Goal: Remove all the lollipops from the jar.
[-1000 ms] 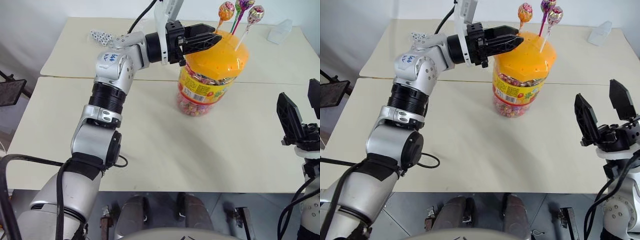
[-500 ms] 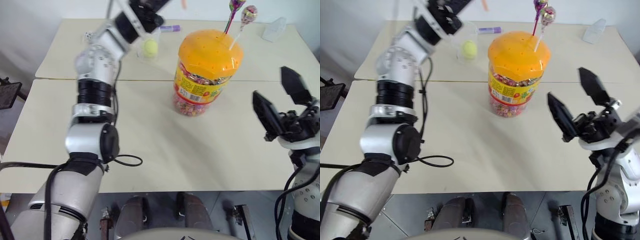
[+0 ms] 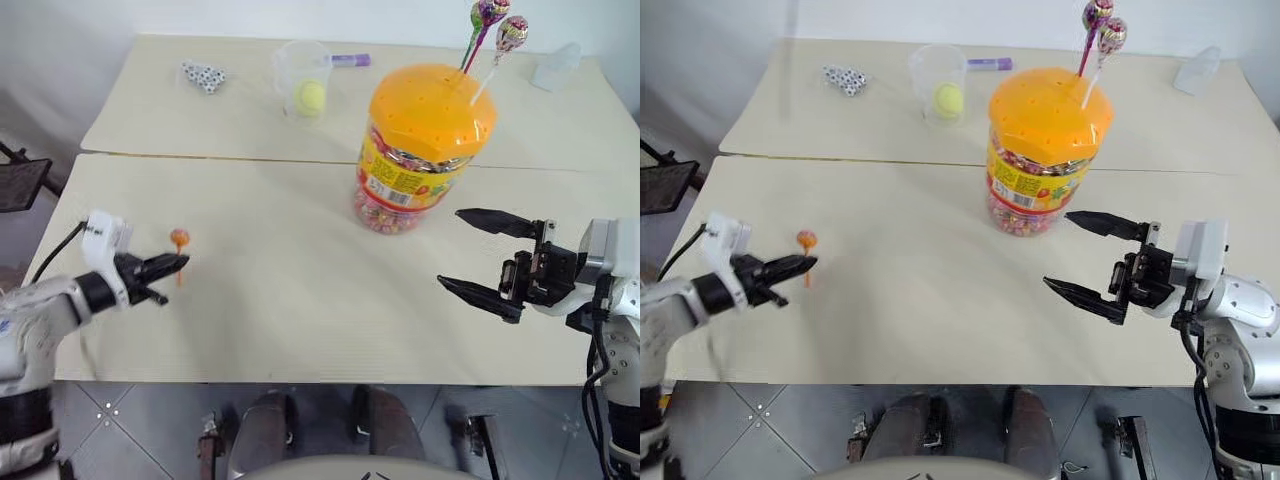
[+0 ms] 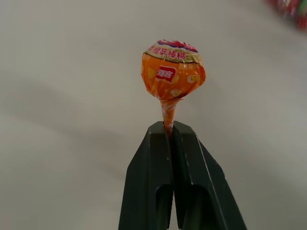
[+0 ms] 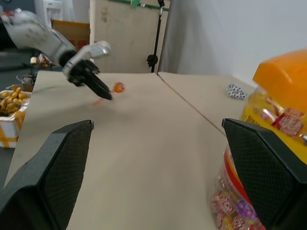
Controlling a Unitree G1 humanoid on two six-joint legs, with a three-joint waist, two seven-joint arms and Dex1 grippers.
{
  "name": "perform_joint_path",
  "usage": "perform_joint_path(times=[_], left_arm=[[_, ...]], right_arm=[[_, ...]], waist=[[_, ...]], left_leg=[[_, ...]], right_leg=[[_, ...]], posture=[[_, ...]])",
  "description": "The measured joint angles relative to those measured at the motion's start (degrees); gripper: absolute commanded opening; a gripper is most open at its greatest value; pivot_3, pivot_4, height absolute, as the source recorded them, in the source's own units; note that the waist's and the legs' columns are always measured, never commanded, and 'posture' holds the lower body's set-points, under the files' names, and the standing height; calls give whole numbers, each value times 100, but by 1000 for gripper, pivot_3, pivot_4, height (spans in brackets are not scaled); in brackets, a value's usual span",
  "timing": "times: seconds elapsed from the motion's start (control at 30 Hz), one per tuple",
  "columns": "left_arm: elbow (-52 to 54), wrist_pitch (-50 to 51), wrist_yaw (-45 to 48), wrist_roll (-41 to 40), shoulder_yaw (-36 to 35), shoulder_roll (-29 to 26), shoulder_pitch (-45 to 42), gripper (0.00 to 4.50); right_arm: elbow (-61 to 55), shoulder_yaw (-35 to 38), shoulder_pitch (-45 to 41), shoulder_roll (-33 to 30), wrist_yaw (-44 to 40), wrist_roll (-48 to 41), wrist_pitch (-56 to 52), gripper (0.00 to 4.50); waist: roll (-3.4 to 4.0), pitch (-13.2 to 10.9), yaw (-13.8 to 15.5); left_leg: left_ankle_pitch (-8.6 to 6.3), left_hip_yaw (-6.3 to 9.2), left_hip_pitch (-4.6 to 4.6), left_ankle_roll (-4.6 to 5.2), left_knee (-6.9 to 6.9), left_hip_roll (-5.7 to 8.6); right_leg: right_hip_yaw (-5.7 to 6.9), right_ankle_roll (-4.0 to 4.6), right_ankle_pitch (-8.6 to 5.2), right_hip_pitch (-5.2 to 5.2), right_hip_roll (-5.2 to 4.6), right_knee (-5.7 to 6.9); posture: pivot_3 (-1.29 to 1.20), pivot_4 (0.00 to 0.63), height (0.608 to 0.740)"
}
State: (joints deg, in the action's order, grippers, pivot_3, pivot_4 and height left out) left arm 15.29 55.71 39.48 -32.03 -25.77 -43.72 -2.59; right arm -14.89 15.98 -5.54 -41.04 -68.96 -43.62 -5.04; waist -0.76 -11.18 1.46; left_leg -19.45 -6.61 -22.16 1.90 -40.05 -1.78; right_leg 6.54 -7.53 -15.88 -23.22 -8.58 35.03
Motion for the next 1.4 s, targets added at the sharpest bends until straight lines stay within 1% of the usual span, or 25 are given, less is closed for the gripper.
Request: perform_joint_path(times=[0.1,0.17,0.23,0.33,0.4,0.43,0.47,0.53,0.63,0.73,0.83,0.87,0.93,0.97,1.07,1.3,1.4], left_arm=[[199,-62,-11,-13,-45,17,551,692],[163,-175,31,-24,-27,28,512,1256],[-122,-466,151,-17,2,47,338,1820],[-673,-1499,813,27,-34,-60,61,2738],[-937,-2152,1340,-10,-151,-159,-150,2738],[-1090,-2459,1724,-150,-287,-214,-296,2738],[-1173,-2582,1956,-278,-368,-255,-423,2738],[-1224,-2632,2290,-596,-472,-279,-781,2738],[-1131,-2468,2371,-1127,-449,-171,-1449,2738],[-883,-2149,2108,-1738,-303,185,-2009,3302],[-627,-2031,1836,-2035,-65,578,-2242,4194],[-587,-2032,1746,-2059,2,683,-2298,4492],[-498,-2033,1596,-2106,73,793,-2334,4500],[-485,-2033,1519,-2168,77,847,-2373,4500],[-455,-2033,1364,-2311,96,959,-2417,4500],[-337,-2087,1310,-2406,99,967,-2230,4500],[-328,-2150,1312,-2407,120,1014,-2200,4500]], right_arm=[[211,15,3,-56,-65,94,-13,4500],[257,26,-28,-54,-49,88,-46,4500],[248,49,-101,-31,68,22,-153,4500],[141,227,-176,64,526,-179,-431,4500],[85,323,-336,125,979,-323,-674,4500],[26,349,-507,168,1366,-383,-879,4500],[-4,370,-661,192,1665,-420,-1019,4500],[-26,404,-1159,294,2395,-429,-1321,4500],[9,382,-2009,421,3167,-365,-1556,4500],[237,201,-2559,432,3392,-267,-1781,4500],[557,-6,-2911,451,3471,-158,-2023,4500],[649,-41,-2990,451,3470,-128,-2070,4315],[770,-55,-3104,455,3461,-84,-2151,3839],[839,-54,-3166,468,3448,-86,-2186,3526],[859,-58,-3254,539,3335,-109,-2293,2467],[984,-58,-3410,612,3190,-85,-2387,53],[1062,-58,-3472,631,3093,-77,-2394,19]], waist=[[25,14,-24],[28,15,-14],[29,15,-12],[29,15,-21],[29,15,-34],[29,15,-44],[29,15,-54],[30,15,-82],[30,15,-81],[30,15,-78],[29,15,-115],[29,15,-128],[29,14,-154],[29,15,-158],[29,15,-173],[29,14,-157],[29,14,-148]], left_leg=[[-1,-16,8,-4,9,-4],[1,-18,8,-10,10,-7],[4,-20,6,-16,9,-10],[3,-31,2,-17,10,-10],[1,-36,0,-17,10,-12],[-1,-38,-1,-19,10,-14],[-1,-39,-1,-19,11,-15],[-1,-38,-3,-19,10,-16],[0,-34,-4,-19,10,-14],[-4,-33,-5,-12,10,-6],[-7,-36,-9,-8,10,5],[-7,-35,-13,-8,10,9],[-7,-34,-14,-8,9,8],[-7,-35,-14,-8,9,7],[-6,-37,-12,-9,8,4],[-6,-36,-14,-9,6,5],[-6,-35,-15,-9,4,5]], right_leg=[[-8,0,0,-8,1,5],[-8,1,0,-23,3,14],[-6,5,-3,-32,5,41],[-3,7,-4,-41,4,45],[-3,7,-4,-45,4,42],[-3,8,-4,-49,4,43],[-3,8,-4,-50,3,45],[-2,8,-4,-53,3,50],[-1,8,-4,-53,4,55],[1,5,-3,-51,4,56],[6,3,-2,-51,4,53],[12,3,-2,-52,6,50],[15,3,-1,-52,12,48],[15,3,-2,-52,13,48],[13,3,-2,-52,16,48],[13,3,-2,-51,16,46],[12,3,-2,-49,16,43]], posture=[[0,150,740],[0,150,740],[0,150,740],[0,150,740],[0,150,740],[0,150,740],[0,150,740],[0,150,740],[0,150,740],[0,150,740],[0,150,740],[0,150,740],[0,150,740],[0,150,740],[0,150,740],[0,150,740],[0,150,740]])
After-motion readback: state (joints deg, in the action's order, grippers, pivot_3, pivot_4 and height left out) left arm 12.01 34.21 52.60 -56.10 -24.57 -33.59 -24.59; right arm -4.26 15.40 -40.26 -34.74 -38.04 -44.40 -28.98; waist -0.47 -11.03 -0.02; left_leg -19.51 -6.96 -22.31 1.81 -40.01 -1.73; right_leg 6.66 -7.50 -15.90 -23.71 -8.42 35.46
